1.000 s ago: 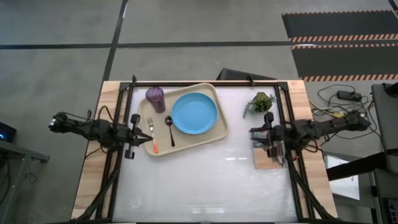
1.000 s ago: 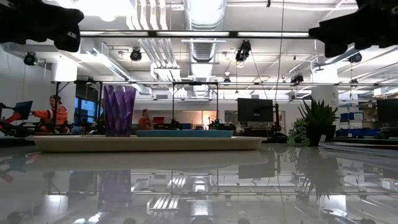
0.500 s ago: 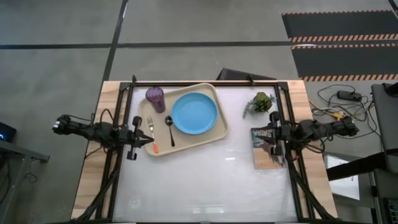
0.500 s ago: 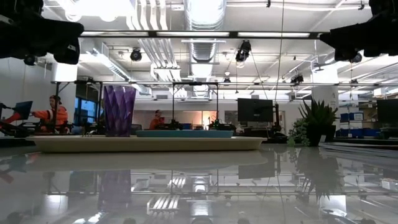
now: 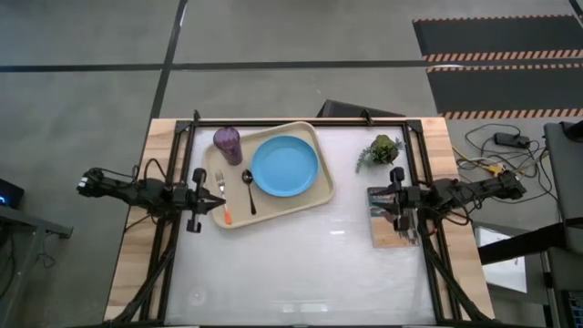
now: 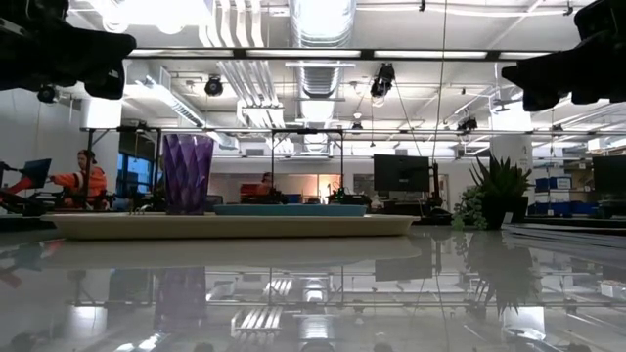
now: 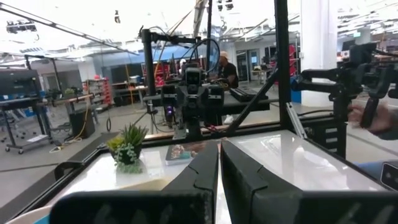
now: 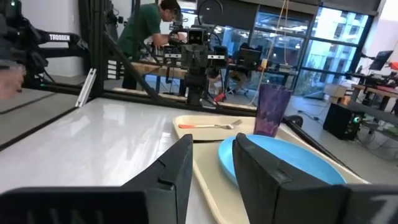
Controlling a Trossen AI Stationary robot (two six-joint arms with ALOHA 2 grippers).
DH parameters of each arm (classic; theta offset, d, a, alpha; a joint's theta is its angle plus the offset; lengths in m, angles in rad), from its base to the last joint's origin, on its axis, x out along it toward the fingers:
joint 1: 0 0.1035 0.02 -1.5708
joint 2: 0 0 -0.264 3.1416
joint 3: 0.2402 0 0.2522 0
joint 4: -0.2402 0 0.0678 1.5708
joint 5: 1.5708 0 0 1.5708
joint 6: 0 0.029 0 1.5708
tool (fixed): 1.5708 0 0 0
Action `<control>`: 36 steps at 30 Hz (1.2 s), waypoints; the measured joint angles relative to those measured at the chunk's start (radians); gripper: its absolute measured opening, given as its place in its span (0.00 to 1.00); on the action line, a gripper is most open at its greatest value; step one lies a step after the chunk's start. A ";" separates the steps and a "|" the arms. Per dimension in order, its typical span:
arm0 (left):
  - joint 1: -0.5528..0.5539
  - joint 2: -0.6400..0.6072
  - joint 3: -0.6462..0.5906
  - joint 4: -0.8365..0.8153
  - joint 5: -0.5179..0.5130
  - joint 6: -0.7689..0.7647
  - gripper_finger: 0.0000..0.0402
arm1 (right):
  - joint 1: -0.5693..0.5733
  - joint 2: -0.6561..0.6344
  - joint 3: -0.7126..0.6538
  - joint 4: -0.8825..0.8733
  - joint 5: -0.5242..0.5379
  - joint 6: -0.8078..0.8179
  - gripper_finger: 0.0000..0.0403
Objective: Pick and place plate/cup/fork/spoon on tray
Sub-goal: Return to Home Position
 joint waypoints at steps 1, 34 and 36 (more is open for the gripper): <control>0.000 0.001 0.000 -0.002 0.000 0.000 0.00 | 0.000 0.000 0.000 0.000 0.000 0.004 0.25; 0.000 0.015 -0.002 -0.002 -0.002 -0.001 0.00 | 0.000 0.000 -0.002 -0.004 0.000 0.004 0.23; 0.000 0.016 -0.002 -0.002 -0.002 -0.001 0.00 | 0.000 0.000 -0.002 -0.004 0.001 0.004 0.23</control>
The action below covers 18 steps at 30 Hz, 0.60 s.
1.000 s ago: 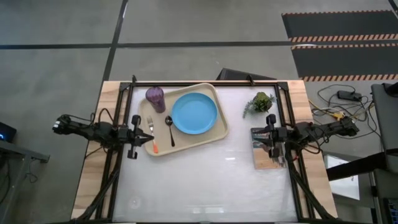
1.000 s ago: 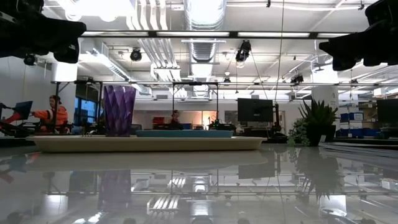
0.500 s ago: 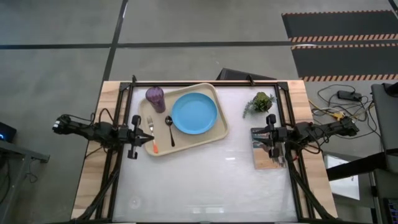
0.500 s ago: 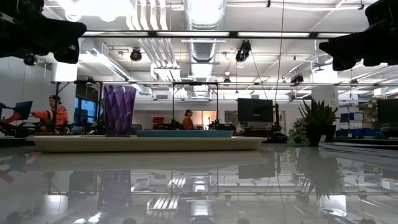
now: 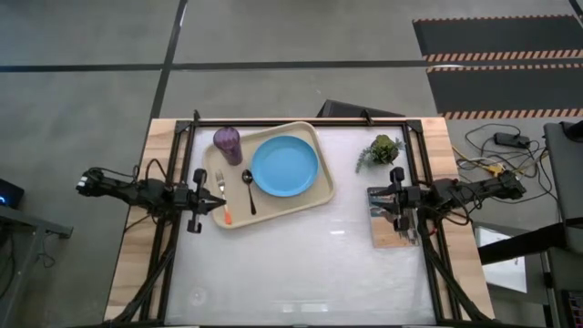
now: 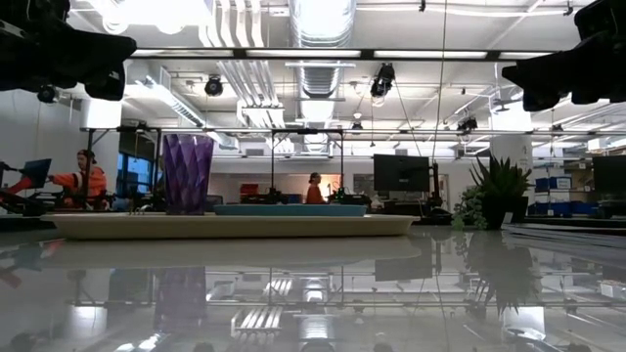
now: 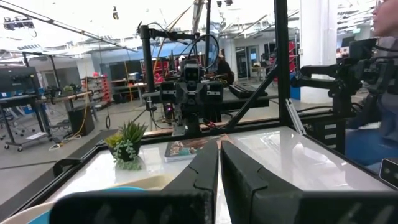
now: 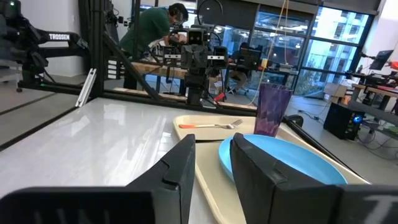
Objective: Pick and place plate/cup/fork/spoon on tray
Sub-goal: Return to Home Position
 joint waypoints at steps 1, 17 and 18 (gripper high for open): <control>0.000 0.000 0.000 0.000 0.000 0.000 0.00 | 0.000 0.000 0.000 0.000 0.000 0.000 0.22; 0.000 -0.001 0.000 0.000 0.000 0.000 0.00 | 0.000 0.000 0.000 0.001 0.000 0.000 0.22; 0.000 -0.001 0.000 0.000 0.000 0.000 0.00 | 0.000 0.000 0.000 0.001 0.000 0.000 0.22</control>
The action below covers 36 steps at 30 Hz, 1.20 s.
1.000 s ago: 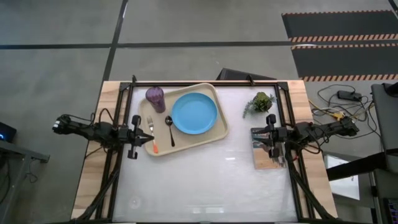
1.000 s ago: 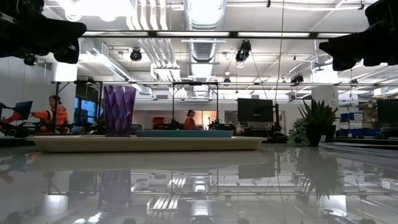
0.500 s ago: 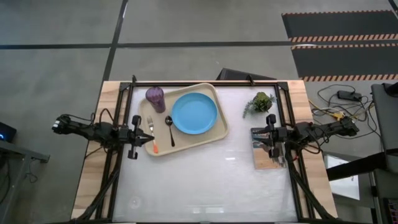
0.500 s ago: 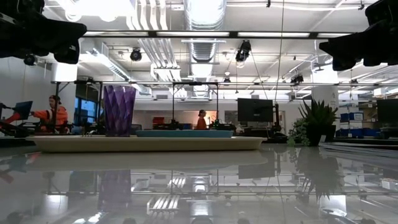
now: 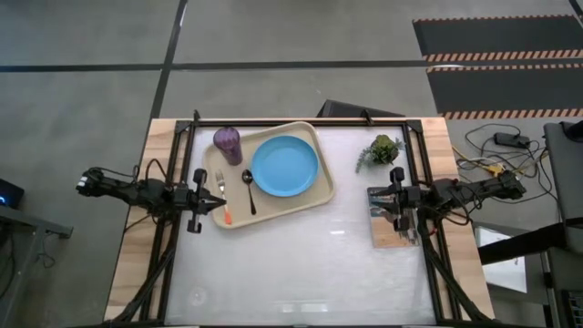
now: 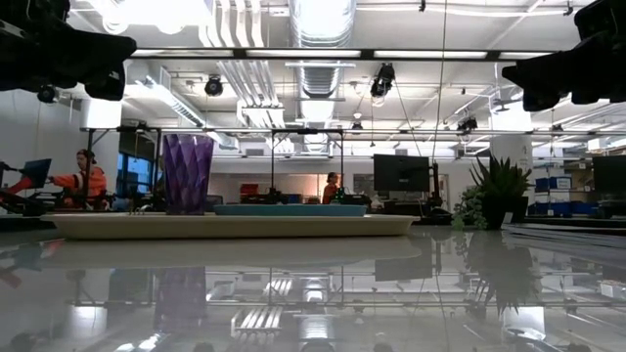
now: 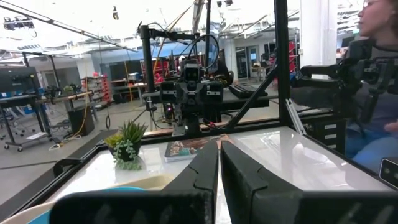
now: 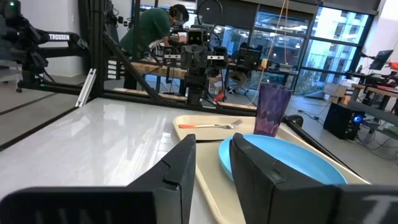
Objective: Pick and place plate/cup/fork/spoon on tray
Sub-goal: Return to Home Position
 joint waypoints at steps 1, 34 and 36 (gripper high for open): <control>0.000 0.000 0.000 0.000 0.000 0.000 0.00 | 0.000 0.000 0.000 0.000 0.000 0.000 0.22; 0.000 0.003 0.000 0.000 0.000 0.000 0.00 | 0.000 0.000 0.000 0.001 0.000 0.000 0.19; 0.000 0.003 0.000 0.000 0.000 0.000 0.00 | 0.000 0.000 0.000 0.001 0.000 0.000 0.19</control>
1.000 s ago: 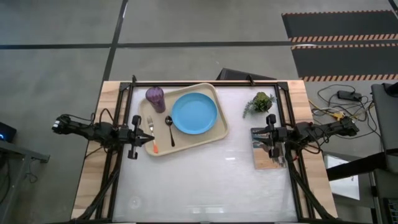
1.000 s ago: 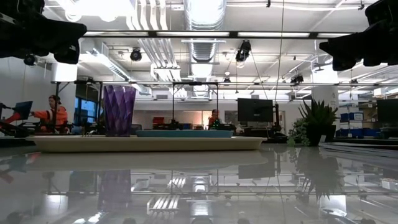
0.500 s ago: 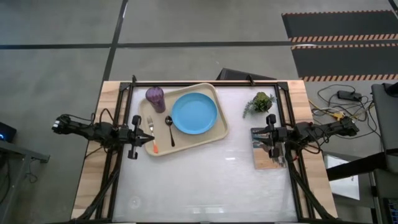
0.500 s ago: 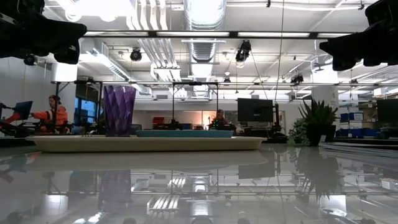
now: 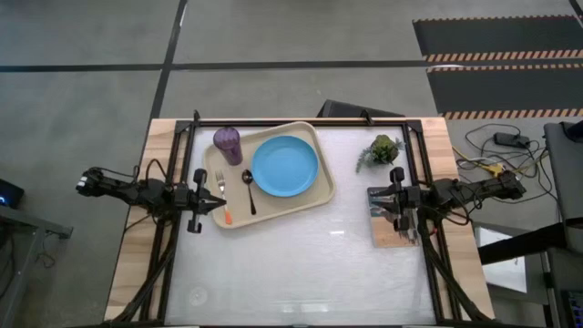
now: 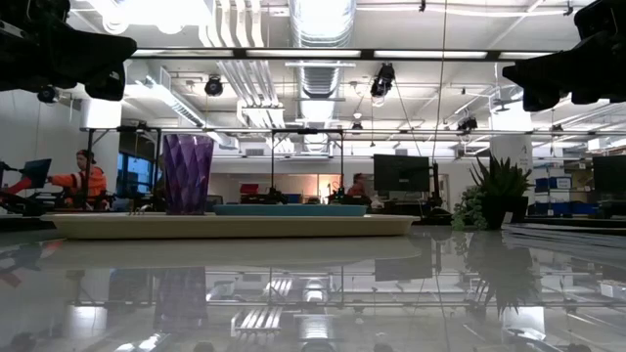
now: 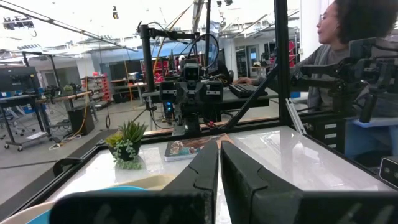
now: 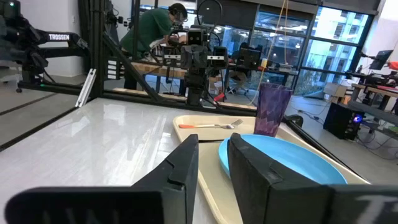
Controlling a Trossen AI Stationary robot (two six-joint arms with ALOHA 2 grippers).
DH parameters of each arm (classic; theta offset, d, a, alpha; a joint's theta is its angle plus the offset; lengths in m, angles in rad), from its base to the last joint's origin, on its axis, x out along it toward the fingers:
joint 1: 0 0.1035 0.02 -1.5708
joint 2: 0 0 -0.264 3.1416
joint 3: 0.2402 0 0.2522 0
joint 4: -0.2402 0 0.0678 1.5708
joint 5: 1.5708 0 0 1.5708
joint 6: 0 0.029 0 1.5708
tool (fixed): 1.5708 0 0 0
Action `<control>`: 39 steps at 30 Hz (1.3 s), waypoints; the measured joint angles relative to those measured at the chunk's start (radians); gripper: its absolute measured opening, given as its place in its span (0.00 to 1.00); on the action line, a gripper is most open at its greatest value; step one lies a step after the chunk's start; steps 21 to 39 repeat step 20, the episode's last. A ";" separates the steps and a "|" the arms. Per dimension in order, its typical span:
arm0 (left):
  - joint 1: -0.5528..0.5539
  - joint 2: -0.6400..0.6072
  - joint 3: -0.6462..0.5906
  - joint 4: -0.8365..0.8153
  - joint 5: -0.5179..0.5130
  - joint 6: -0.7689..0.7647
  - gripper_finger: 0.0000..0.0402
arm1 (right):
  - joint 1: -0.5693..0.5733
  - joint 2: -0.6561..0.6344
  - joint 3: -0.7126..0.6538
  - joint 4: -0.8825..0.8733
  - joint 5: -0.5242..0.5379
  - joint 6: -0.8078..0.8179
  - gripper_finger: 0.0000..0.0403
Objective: Pick and place plate/cup/fork/spoon on tray
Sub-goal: Return to Home Position
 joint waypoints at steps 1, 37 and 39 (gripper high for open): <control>0.000 0.000 0.000 0.000 0.000 0.000 0.00 | 0.000 0.000 0.000 0.000 0.000 0.000 0.18; 0.000 0.000 0.000 0.000 0.000 0.000 0.00 | 0.000 0.000 0.000 0.000 0.000 0.000 0.20; 0.000 0.000 0.000 0.000 0.000 0.000 0.00 | 0.000 0.000 0.000 0.000 0.000 0.000 0.20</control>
